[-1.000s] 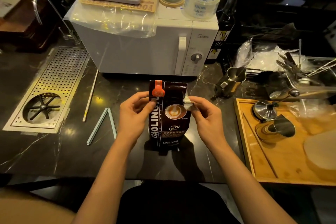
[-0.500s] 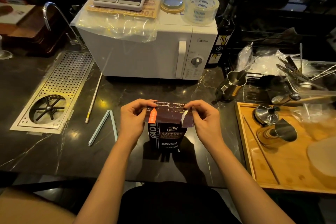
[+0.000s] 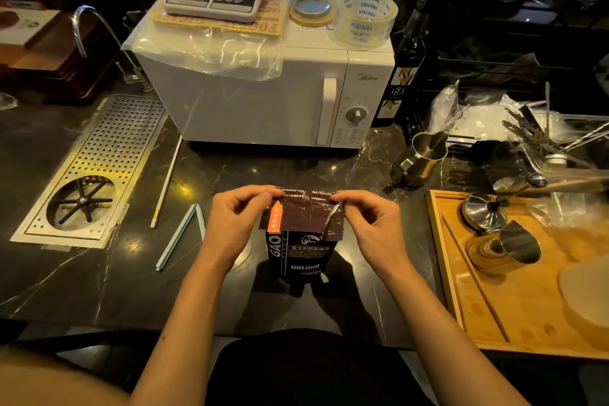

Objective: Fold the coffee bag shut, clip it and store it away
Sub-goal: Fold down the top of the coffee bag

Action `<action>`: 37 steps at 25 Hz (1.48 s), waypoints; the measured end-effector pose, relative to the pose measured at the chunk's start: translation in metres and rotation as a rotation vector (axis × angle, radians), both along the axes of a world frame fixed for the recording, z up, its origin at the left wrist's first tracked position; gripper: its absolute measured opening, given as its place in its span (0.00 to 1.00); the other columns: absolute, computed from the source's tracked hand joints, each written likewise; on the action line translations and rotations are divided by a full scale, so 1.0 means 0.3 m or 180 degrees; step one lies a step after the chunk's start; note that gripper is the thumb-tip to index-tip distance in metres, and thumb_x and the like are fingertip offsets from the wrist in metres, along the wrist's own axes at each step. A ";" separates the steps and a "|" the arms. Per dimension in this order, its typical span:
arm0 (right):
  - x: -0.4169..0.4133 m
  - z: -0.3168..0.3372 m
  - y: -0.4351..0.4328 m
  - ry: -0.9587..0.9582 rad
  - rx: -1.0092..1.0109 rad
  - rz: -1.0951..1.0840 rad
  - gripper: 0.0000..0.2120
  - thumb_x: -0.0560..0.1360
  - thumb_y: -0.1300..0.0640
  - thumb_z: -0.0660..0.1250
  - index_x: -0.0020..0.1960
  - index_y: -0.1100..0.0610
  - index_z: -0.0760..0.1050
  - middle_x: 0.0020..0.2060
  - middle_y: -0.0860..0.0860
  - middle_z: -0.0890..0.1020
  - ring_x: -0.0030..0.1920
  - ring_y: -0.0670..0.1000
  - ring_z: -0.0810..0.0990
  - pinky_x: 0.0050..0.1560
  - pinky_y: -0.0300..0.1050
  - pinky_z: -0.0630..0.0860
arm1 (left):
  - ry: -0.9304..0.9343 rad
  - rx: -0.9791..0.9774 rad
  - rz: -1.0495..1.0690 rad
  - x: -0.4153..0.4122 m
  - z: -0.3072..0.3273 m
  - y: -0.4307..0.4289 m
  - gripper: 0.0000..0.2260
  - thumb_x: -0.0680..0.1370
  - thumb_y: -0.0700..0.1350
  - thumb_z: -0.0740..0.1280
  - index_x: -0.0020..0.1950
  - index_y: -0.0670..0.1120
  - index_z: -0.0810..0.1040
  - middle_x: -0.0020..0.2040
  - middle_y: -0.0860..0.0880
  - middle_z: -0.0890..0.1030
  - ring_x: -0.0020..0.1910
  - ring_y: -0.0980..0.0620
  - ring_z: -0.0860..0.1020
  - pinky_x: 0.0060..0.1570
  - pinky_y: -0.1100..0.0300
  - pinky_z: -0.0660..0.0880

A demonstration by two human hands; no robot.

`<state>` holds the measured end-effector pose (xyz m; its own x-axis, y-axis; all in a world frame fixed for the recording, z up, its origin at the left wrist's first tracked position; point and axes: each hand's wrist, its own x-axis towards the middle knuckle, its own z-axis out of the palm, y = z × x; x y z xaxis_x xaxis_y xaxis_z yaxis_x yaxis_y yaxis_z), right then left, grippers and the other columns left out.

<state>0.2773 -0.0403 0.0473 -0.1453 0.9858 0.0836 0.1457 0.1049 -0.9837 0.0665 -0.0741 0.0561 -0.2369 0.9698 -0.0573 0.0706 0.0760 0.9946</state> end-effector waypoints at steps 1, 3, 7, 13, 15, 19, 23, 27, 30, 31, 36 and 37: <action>0.002 0.006 -0.004 0.0004 -0.0042 0.0012 0.16 0.77 0.71 0.62 0.48 0.54 0.82 0.45 0.47 0.85 0.50 0.43 0.83 0.45 0.33 0.79 | -0.0032 -0.0004 -0.0032 0.003 0.000 -0.003 0.07 0.77 0.36 0.68 0.46 0.47 0.84 0.45 0.54 0.86 0.48 0.57 0.83 0.41 0.64 0.80; 0.004 0.016 -0.011 -0.0027 -0.0107 0.0027 0.13 0.78 0.69 0.63 0.49 0.54 0.82 0.46 0.47 0.85 0.50 0.42 0.83 0.46 0.33 0.78 | -0.0048 -0.0009 -0.0046 0.013 -0.002 -0.007 0.05 0.73 0.36 0.72 0.46 0.45 0.83 0.44 0.52 0.85 0.45 0.56 0.84 0.40 0.61 0.81; -0.012 0.012 -0.016 -0.0403 0.0152 0.0010 0.05 0.75 0.61 0.71 0.49 0.53 0.81 0.42 0.45 0.84 0.46 0.46 0.83 0.48 0.41 0.80 | 0.0168 -0.0002 0.0018 0.027 -0.016 -0.007 0.10 0.72 0.38 0.74 0.49 0.49 0.80 0.45 0.50 0.83 0.47 0.53 0.83 0.48 0.55 0.82; -0.064 -0.014 -0.016 -0.0635 0.0168 -0.0233 0.03 0.76 0.58 0.69 0.49 0.52 0.79 0.44 0.48 0.83 0.48 0.48 0.82 0.52 0.53 0.81 | 0.0289 0.0065 -0.0168 0.067 -0.025 0.006 0.12 0.72 0.41 0.75 0.53 0.52 0.80 0.45 0.55 0.83 0.47 0.59 0.82 0.47 0.63 0.78; -0.085 -0.022 -0.024 -0.0631 0.0175 -0.0362 0.01 0.77 0.57 0.68 0.48 0.53 0.78 0.44 0.48 0.82 0.48 0.48 0.81 0.51 0.53 0.80 | 0.0264 0.0106 0.0025 0.106 -0.029 0.013 0.07 0.72 0.44 0.75 0.47 0.49 0.80 0.42 0.55 0.83 0.44 0.60 0.82 0.41 0.66 0.78; -0.151 -0.034 -0.055 -0.0481 0.0066 -0.0695 0.04 0.79 0.53 0.66 0.50 0.52 0.72 0.42 0.48 0.78 0.43 0.43 0.78 0.44 0.37 0.75 | 0.0392 0.0282 0.0367 0.141 -0.063 0.031 0.08 0.72 0.47 0.75 0.45 0.48 0.78 0.40 0.54 0.81 0.41 0.59 0.81 0.41 0.65 0.78; -0.217 -0.059 -0.044 -0.0266 0.0004 -0.1033 0.08 0.78 0.46 0.65 0.49 0.49 0.69 0.43 0.52 0.79 0.43 0.51 0.80 0.44 0.48 0.79 | 0.0538 0.0266 0.0686 0.161 -0.086 0.030 0.17 0.70 0.58 0.71 0.44 0.47 0.73 0.36 0.55 0.78 0.35 0.62 0.78 0.36 0.70 0.74; -0.254 -0.082 -0.016 -0.0373 0.0093 -0.1320 0.12 0.75 0.38 0.63 0.48 0.45 0.68 0.42 0.53 0.79 0.43 0.54 0.80 0.43 0.57 0.79 | 0.0663 0.0265 0.0879 0.168 -0.084 0.048 0.20 0.69 0.62 0.68 0.44 0.45 0.72 0.34 0.55 0.77 0.33 0.62 0.78 0.33 0.71 0.73; -0.260 -0.091 -0.008 -0.0589 0.0135 -0.1401 0.15 0.75 0.38 0.63 0.46 0.48 0.66 0.40 0.52 0.78 0.41 0.53 0.80 0.41 0.57 0.79 | 0.0717 0.0355 0.0992 0.168 -0.099 0.062 0.15 0.73 0.54 0.71 0.40 0.43 0.73 0.31 0.55 0.76 0.31 0.59 0.77 0.30 0.70 0.72; -0.260 -0.090 -0.007 -0.0656 0.0154 -0.1404 0.15 0.76 0.39 0.63 0.45 0.49 0.66 0.39 0.51 0.78 0.41 0.53 0.80 0.41 0.57 0.79 | 0.0721 0.0385 0.1011 0.167 -0.105 0.065 0.15 0.74 0.52 0.72 0.39 0.42 0.73 0.30 0.55 0.76 0.31 0.57 0.77 0.29 0.68 0.72; -0.263 -0.089 0.006 -0.0847 0.0188 -0.1480 0.11 0.78 0.46 0.65 0.45 0.51 0.66 0.38 0.50 0.78 0.40 0.53 0.79 0.40 0.54 0.78 | 0.0632 0.0359 0.1032 0.166 -0.120 0.075 0.14 0.75 0.49 0.71 0.40 0.39 0.75 0.32 0.49 0.78 0.35 0.47 0.78 0.31 0.58 0.75; -0.264 -0.091 0.008 -0.0815 0.0186 -0.1490 0.11 0.78 0.46 0.65 0.45 0.51 0.66 0.38 0.50 0.79 0.40 0.53 0.79 0.39 0.54 0.78 | 0.0618 0.0351 0.1031 0.167 -0.122 0.075 0.13 0.76 0.49 0.71 0.41 0.39 0.75 0.32 0.48 0.79 0.36 0.47 0.78 0.31 0.58 0.75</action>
